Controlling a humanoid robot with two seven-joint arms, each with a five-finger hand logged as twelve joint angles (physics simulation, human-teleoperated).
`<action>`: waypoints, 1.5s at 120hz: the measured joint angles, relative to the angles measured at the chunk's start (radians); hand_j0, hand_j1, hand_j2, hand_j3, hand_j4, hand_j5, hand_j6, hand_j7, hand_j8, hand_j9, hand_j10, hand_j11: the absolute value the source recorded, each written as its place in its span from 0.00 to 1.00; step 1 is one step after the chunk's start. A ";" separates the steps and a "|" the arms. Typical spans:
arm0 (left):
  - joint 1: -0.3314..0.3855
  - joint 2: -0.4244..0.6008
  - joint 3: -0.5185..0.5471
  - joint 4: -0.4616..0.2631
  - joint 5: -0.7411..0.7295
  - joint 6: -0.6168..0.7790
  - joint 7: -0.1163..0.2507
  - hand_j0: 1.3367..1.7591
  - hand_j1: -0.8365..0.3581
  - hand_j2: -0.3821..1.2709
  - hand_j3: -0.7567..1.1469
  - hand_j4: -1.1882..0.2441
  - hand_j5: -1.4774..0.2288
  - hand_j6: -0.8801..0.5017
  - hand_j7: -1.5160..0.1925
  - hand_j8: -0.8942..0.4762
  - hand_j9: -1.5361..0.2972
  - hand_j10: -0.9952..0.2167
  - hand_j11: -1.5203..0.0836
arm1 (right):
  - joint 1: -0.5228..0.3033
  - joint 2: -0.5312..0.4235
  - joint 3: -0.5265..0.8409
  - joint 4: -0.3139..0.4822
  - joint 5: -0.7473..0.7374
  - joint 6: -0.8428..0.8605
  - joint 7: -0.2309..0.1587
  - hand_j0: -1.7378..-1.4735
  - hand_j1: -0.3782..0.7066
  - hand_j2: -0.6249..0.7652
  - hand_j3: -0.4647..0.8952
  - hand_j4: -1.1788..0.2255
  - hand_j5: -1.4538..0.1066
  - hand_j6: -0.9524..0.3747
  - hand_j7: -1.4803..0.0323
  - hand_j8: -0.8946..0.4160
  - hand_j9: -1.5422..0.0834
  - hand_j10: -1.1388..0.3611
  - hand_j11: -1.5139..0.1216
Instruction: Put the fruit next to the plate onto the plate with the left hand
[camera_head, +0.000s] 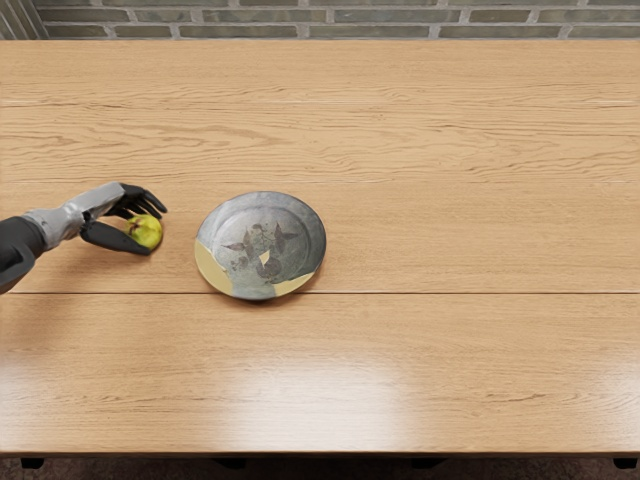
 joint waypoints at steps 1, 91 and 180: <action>0.000 0.000 0.000 0.000 0.000 0.000 0.000 0.76 0.49 0.32 0.40 0.47 0.47 0.29 0.49 0.34 0.47 0.40 0.52 | 0.000 0.000 0.000 0.000 0.000 0.000 0.000 0.30 0.03 0.45 0.34 0.84 0.93 0.72 0.98 0.68 0.95 0.76 0.93; -0.065 -0.017 0.006 -0.027 -0.002 -0.002 0.003 0.76 0.48 0.42 0.40 0.40 0.39 0.28 0.41 0.34 0.39 0.35 0.44 | 0.000 0.000 0.000 0.000 0.000 0.000 0.000 0.30 0.03 0.45 0.34 0.84 0.93 0.72 0.98 0.68 0.95 0.76 0.93; -0.166 -0.140 0.006 -0.082 -0.008 -0.009 0.054 0.76 0.47 0.43 0.40 0.40 0.38 0.27 0.41 0.34 0.39 0.35 0.43 | 0.000 0.000 0.000 0.000 0.000 0.000 0.000 0.30 0.03 0.45 0.34 0.84 0.93 0.72 0.98 0.68 0.95 0.76 0.93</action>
